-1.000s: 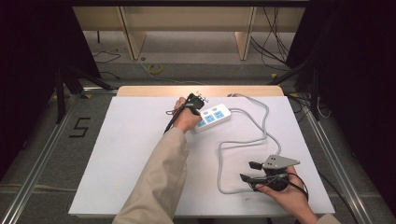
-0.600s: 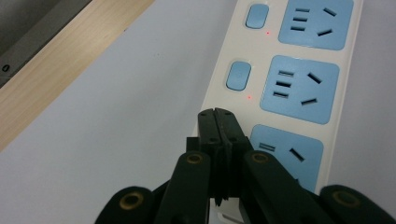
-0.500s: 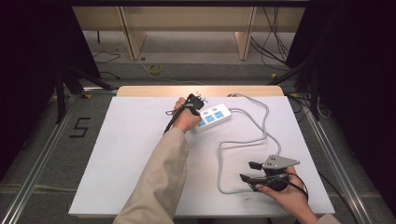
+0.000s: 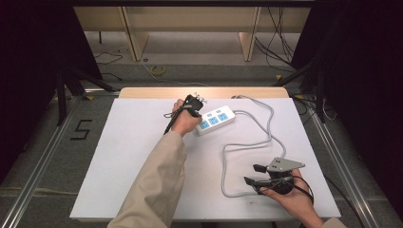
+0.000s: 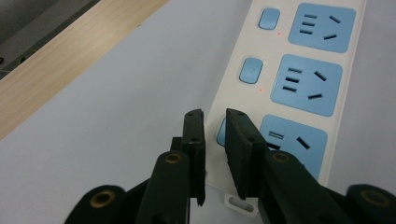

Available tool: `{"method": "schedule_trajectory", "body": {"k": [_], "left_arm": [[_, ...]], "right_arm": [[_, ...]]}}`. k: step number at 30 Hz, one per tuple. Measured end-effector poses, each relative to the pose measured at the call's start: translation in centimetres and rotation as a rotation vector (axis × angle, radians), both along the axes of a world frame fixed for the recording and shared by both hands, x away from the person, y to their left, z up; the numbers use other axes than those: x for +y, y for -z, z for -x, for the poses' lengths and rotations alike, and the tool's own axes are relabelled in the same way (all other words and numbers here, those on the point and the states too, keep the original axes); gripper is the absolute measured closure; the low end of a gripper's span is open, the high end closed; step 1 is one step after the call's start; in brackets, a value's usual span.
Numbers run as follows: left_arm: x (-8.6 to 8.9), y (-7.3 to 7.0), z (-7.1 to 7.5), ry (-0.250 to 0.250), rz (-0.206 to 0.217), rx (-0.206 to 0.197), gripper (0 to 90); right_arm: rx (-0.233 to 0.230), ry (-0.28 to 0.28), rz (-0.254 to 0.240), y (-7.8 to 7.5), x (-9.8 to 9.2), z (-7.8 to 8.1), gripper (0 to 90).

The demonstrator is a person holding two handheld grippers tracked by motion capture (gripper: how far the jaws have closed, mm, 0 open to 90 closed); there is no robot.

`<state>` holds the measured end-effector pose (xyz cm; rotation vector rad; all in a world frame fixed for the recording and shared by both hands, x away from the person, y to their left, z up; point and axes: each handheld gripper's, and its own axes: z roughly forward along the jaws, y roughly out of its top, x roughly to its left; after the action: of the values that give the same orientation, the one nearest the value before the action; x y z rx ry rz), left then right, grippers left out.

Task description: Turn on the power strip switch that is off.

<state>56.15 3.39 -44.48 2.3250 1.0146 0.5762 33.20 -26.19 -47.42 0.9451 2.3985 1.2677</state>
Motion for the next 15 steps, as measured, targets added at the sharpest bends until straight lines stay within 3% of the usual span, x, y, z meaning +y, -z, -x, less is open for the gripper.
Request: {"method": "schedule_trajectory", "body": {"k": [3,7,15], "left_arm": [[0.5,-0.4,0.4,-0.007,0.015,-0.013,71.6],[1.0,-0.7,0.9,0.002,0.023,0.019,60.4],[2.2,-1.0,2.3,0.012,0.062,0.048,53.0]], "right_arm": [[0.000,0.001,0.000,0.0,0.0,0.0,38.9],[0.000,0.002,0.002,0.0,0.1,0.0,39.0],[-0.001,0.005,0.003,0.1,0.1,0.0,38.9]]}}
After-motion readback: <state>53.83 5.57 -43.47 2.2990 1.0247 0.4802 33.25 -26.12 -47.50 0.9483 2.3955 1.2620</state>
